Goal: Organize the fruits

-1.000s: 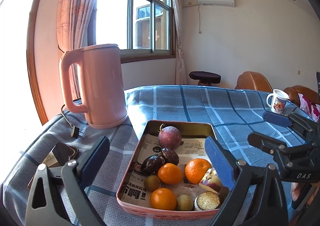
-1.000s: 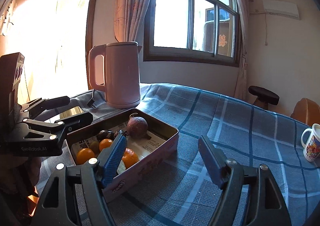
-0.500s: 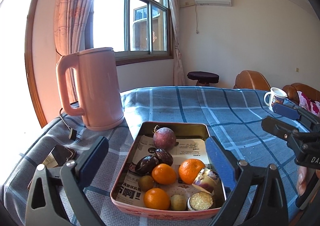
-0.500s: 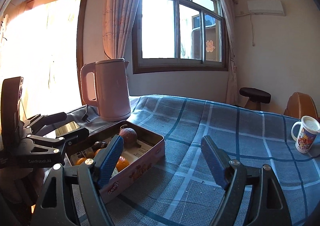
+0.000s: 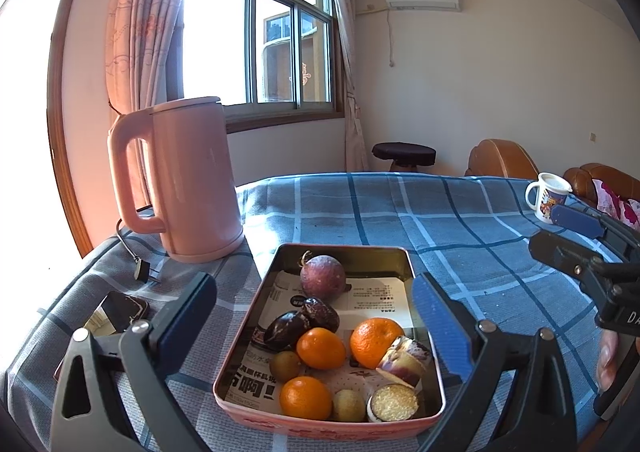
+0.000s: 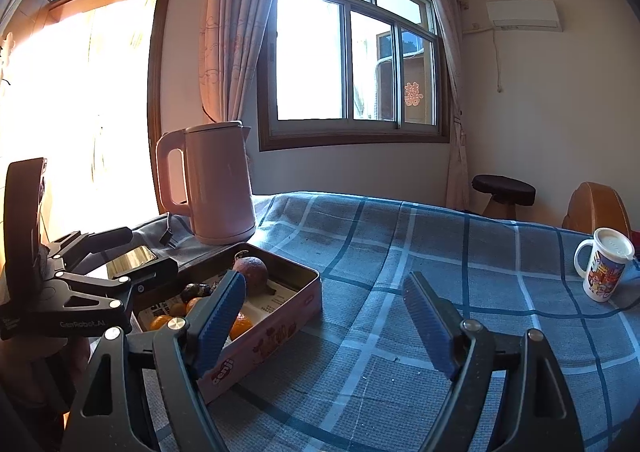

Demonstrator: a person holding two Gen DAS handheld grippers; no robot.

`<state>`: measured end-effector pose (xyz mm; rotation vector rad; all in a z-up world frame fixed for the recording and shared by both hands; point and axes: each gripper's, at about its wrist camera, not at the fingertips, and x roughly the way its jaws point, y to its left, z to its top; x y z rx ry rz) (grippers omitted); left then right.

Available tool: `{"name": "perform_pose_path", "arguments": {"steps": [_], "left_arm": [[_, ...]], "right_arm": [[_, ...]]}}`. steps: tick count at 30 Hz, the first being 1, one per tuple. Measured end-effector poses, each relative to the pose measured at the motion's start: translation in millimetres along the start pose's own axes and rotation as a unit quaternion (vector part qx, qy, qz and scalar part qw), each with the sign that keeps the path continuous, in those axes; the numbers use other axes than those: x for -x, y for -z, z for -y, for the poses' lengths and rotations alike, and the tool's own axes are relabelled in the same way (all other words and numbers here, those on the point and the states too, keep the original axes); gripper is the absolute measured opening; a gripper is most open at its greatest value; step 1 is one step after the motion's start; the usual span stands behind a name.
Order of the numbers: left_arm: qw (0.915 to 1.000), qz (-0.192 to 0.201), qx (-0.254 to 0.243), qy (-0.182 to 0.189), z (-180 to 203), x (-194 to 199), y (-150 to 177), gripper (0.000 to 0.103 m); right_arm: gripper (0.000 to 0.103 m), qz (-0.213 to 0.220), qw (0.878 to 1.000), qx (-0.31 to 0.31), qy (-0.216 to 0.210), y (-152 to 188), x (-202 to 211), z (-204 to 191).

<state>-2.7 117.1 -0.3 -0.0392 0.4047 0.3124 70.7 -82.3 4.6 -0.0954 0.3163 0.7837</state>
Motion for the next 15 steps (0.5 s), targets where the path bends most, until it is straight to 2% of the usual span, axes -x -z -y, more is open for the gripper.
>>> {"name": "perform_pose_path", "arguments": {"steps": [15], "left_arm": [[0.9999, 0.007, -0.012, -0.004, 9.1, 3.2, -4.5, 0.103]], "right_arm": [[0.082, 0.002, 1.000, -0.001, 0.012, 5.0, 6.2, 6.0]]}}
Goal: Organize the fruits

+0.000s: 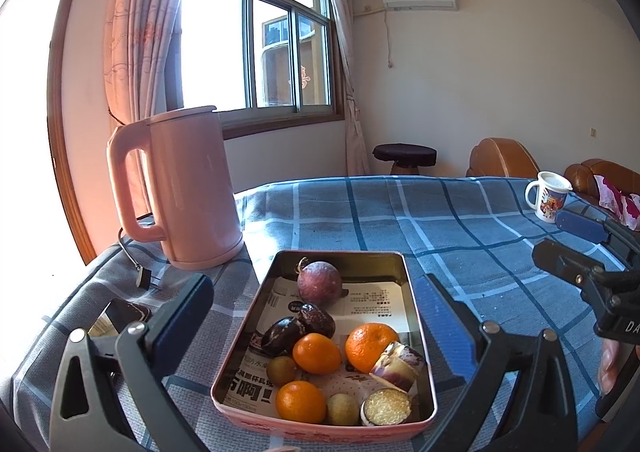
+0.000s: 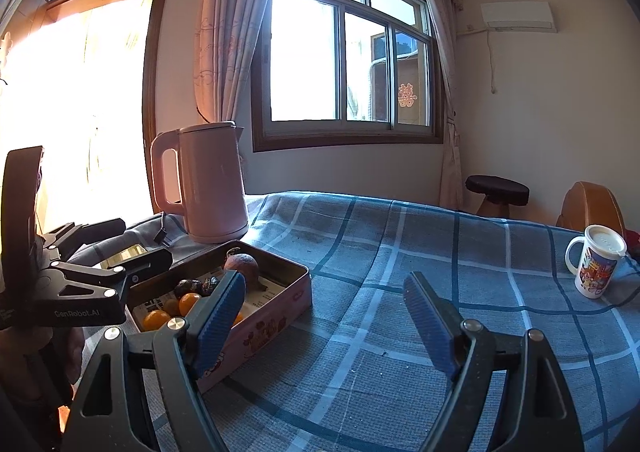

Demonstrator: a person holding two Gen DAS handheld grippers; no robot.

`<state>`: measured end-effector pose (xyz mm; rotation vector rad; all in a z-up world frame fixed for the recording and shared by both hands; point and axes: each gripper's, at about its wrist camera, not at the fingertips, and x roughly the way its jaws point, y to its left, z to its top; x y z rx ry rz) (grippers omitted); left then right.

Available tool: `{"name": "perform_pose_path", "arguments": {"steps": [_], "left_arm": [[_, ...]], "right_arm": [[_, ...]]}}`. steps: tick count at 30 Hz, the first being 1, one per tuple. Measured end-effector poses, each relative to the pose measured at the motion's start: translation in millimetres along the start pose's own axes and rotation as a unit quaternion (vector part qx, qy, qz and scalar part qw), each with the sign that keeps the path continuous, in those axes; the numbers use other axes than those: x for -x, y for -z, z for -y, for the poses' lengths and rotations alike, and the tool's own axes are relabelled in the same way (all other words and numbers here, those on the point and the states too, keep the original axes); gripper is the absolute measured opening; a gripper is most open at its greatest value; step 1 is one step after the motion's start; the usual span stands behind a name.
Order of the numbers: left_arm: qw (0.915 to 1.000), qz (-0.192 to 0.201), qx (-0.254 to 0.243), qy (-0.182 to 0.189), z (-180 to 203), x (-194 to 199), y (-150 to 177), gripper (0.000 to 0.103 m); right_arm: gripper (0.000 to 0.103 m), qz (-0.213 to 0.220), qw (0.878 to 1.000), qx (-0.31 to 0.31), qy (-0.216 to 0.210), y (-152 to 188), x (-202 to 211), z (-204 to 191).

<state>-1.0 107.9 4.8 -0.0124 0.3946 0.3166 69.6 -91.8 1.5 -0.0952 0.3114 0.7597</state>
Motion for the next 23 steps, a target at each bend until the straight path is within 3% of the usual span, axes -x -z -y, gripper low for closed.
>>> {"name": "perform_pose_path", "arguments": {"steps": [23], "left_arm": [[0.9996, -0.010, 0.001, 0.026, 8.9, -3.7, 3.5, 0.103]], "right_arm": [[0.083, -0.010, 1.000, -0.004, 0.015, 16.1, 3.8, 12.2]]}}
